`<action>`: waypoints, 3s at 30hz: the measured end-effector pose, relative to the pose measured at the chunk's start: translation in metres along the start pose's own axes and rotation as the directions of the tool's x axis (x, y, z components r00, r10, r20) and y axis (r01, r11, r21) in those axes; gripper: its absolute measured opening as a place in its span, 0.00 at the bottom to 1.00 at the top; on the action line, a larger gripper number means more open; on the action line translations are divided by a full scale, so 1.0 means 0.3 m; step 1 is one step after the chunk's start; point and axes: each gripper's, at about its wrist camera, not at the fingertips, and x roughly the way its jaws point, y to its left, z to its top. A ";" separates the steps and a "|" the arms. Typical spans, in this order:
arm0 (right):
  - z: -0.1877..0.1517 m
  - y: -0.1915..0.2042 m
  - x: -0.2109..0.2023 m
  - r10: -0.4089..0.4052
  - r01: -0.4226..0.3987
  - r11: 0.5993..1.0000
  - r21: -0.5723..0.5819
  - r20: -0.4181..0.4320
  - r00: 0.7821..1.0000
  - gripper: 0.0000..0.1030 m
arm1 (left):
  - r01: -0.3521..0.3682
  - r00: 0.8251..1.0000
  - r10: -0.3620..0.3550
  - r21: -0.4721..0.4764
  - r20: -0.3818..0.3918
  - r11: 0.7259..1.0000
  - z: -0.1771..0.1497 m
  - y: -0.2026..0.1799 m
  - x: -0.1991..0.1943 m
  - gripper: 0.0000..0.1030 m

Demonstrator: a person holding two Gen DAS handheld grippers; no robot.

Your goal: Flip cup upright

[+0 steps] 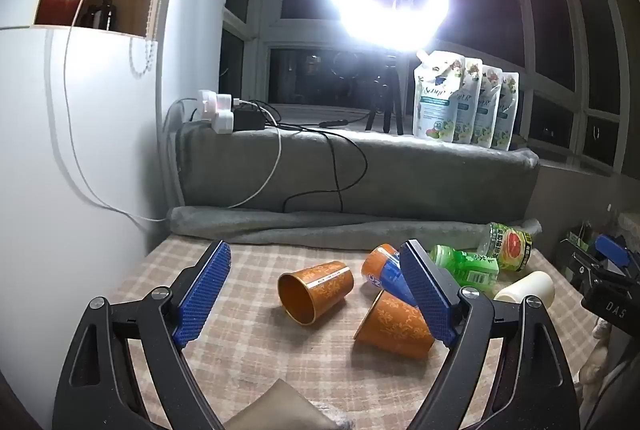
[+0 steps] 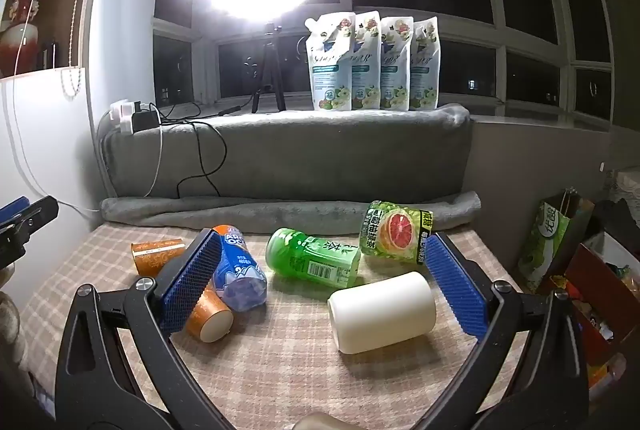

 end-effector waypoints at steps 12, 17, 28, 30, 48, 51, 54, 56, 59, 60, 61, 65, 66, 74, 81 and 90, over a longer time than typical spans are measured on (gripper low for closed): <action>0.004 -0.037 -0.002 0.012 -0.012 1.000 0.003 -0.002 1.000 1.00 | 0.003 1.000 -0.003 0.000 -0.004 1.000 0.004 0.007 -0.006 0.84; 0.010 -0.012 -0.003 -0.008 0.008 1.000 0.002 0.005 1.000 1.00 | 0.001 1.000 -0.001 0.000 -0.003 1.000 0.002 0.004 -0.006 0.84; 0.017 -0.018 0.001 -0.012 0.012 1.000 -0.001 0.009 1.000 1.00 | 0.000 1.000 0.000 -0.008 -0.011 1.000 -0.007 0.016 0.001 0.84; 0.013 -0.014 0.000 -0.013 0.013 1.000 0.001 0.011 1.000 1.00 | -0.001 1.000 0.001 -0.007 -0.011 1.000 -0.007 0.016 0.002 0.84; 0.010 -0.008 0.000 -0.020 0.020 1.000 -0.001 0.013 1.000 1.00 | 0.001 1.000 -0.001 -0.008 -0.012 1.000 -0.008 0.014 0.004 0.84; 0.010 -0.010 -0.002 -0.020 0.020 1.000 0.002 0.012 1.000 1.00 | 0.002 1.000 -0.002 -0.009 -0.013 1.000 -0.009 0.015 0.004 0.84; 0.009 -0.014 -0.004 -0.020 0.020 1.000 0.002 0.012 1.000 1.00 | 0.001 1.000 -0.001 -0.009 -0.013 1.000 -0.009 0.016 0.004 0.84; 0.010 -0.015 -0.003 -0.019 0.019 1.000 0.002 0.011 1.000 1.00 | 0.001 1.000 -0.001 -0.009 -0.012 1.000 -0.008 0.015 0.004 0.84; 0.009 -0.013 -0.001 -0.020 0.020 1.000 0.002 0.011 1.000 1.00 | 0.002 1.000 -0.002 -0.008 -0.012 1.000 -0.009 0.015 0.004 0.84; 0.009 -0.012 -0.001 -0.020 0.020 1.000 0.003 0.010 1.000 1.00 | 0.001 1.000 -0.001 -0.008 -0.012 1.000 -0.009 0.015 0.004 0.84; 0.009 -0.012 -0.001 -0.021 0.021 1.000 0.002 0.010 1.000 1.00 | 0.001 1.000 -0.001 -0.008 -0.012 1.000 -0.009 0.015 0.004 0.84; 0.008 -0.012 -0.002 -0.021 0.021 1.000 0.004 0.010 1.000 1.00 | 0.000 1.000 0.000 -0.009 -0.013 1.000 -0.009 0.015 0.004 0.84; 0.008 -0.010 0.000 -0.023 0.023 1.000 0.003 0.010 1.000 1.00 | 0.001 1.000 -0.001 -0.010 -0.013 1.000 -0.009 0.016 0.004 0.84; 0.008 -0.011 0.000 -0.020 0.020 1.000 0.000 0.009 1.000 1.00 | 0.001 1.000 -0.001 -0.009 -0.014 1.000 -0.008 0.015 0.004 0.84; 0.000 0.002 0.013 -0.012 0.012 1.000 -0.009 0.003 1.000 1.00 | 0.000 1.000 0.000 -0.010 -0.015 1.000 -0.010 0.016 0.004 0.84; 0.007 0.023 0.056 0.011 -0.012 0.999 -0.030 -0.020 1.000 1.00 | -0.010 1.000 0.009 -0.011 -0.028 1.000 -0.022 0.011 0.011 0.84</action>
